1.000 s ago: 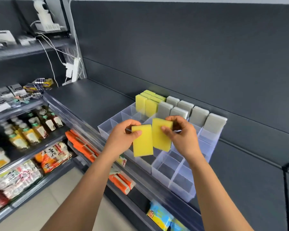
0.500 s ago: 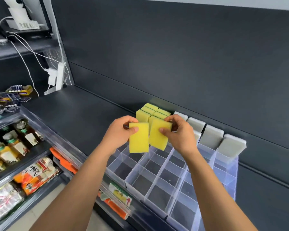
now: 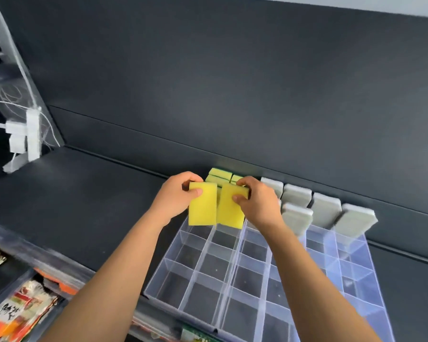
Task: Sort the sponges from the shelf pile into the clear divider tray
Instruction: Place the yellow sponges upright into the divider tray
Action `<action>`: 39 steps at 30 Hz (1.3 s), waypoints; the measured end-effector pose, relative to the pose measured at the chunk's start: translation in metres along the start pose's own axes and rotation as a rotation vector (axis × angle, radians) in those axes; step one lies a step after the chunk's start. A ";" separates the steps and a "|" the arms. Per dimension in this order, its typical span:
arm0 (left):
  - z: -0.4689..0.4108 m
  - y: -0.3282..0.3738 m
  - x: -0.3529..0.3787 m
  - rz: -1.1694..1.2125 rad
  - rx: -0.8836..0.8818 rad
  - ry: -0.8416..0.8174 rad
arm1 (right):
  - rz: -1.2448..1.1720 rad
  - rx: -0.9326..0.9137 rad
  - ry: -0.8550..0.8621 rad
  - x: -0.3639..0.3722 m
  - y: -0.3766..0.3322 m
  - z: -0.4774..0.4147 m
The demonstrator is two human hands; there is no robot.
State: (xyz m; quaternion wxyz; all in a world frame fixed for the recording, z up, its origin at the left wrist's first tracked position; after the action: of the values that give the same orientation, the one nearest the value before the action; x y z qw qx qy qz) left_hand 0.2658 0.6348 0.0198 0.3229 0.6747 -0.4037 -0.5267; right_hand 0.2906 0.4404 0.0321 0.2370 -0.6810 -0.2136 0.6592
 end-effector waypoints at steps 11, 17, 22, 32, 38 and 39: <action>-0.022 0.001 0.005 -0.044 0.167 -0.029 | 0.042 -0.051 0.142 0.010 -0.002 0.012; -0.019 0.004 0.012 -0.135 0.259 -0.077 | 0.090 -0.093 0.191 0.014 0.002 0.021; -0.012 0.001 0.016 -0.210 0.306 -0.128 | 0.218 -0.099 0.211 0.025 0.008 0.025; -0.002 -0.018 0.028 -0.540 0.524 -0.106 | 0.295 -0.229 0.340 0.035 0.011 0.033; 0.007 -0.015 0.035 -0.616 0.640 -0.090 | 0.305 -0.270 0.393 0.040 0.014 0.040; 0.008 -0.015 0.035 -0.621 0.642 -0.089 | 0.303 -0.269 0.397 0.039 0.014 0.042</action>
State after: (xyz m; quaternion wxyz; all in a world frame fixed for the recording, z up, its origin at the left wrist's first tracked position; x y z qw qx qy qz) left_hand 0.2650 0.6112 -0.0108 -0.0936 0.8067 -0.3385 -0.4752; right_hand 0.2500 0.4548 -0.0084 0.0803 -0.8463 -0.1444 0.5063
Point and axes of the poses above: each hand's wrist, its own z-axis away from the middle knuckle, its own x-axis out of the palm, y = z × x, the point moved 5 cm from there along -z, towards the middle knuckle, and after that the axes turned 13 degrees about x, right-handed, at the moved point
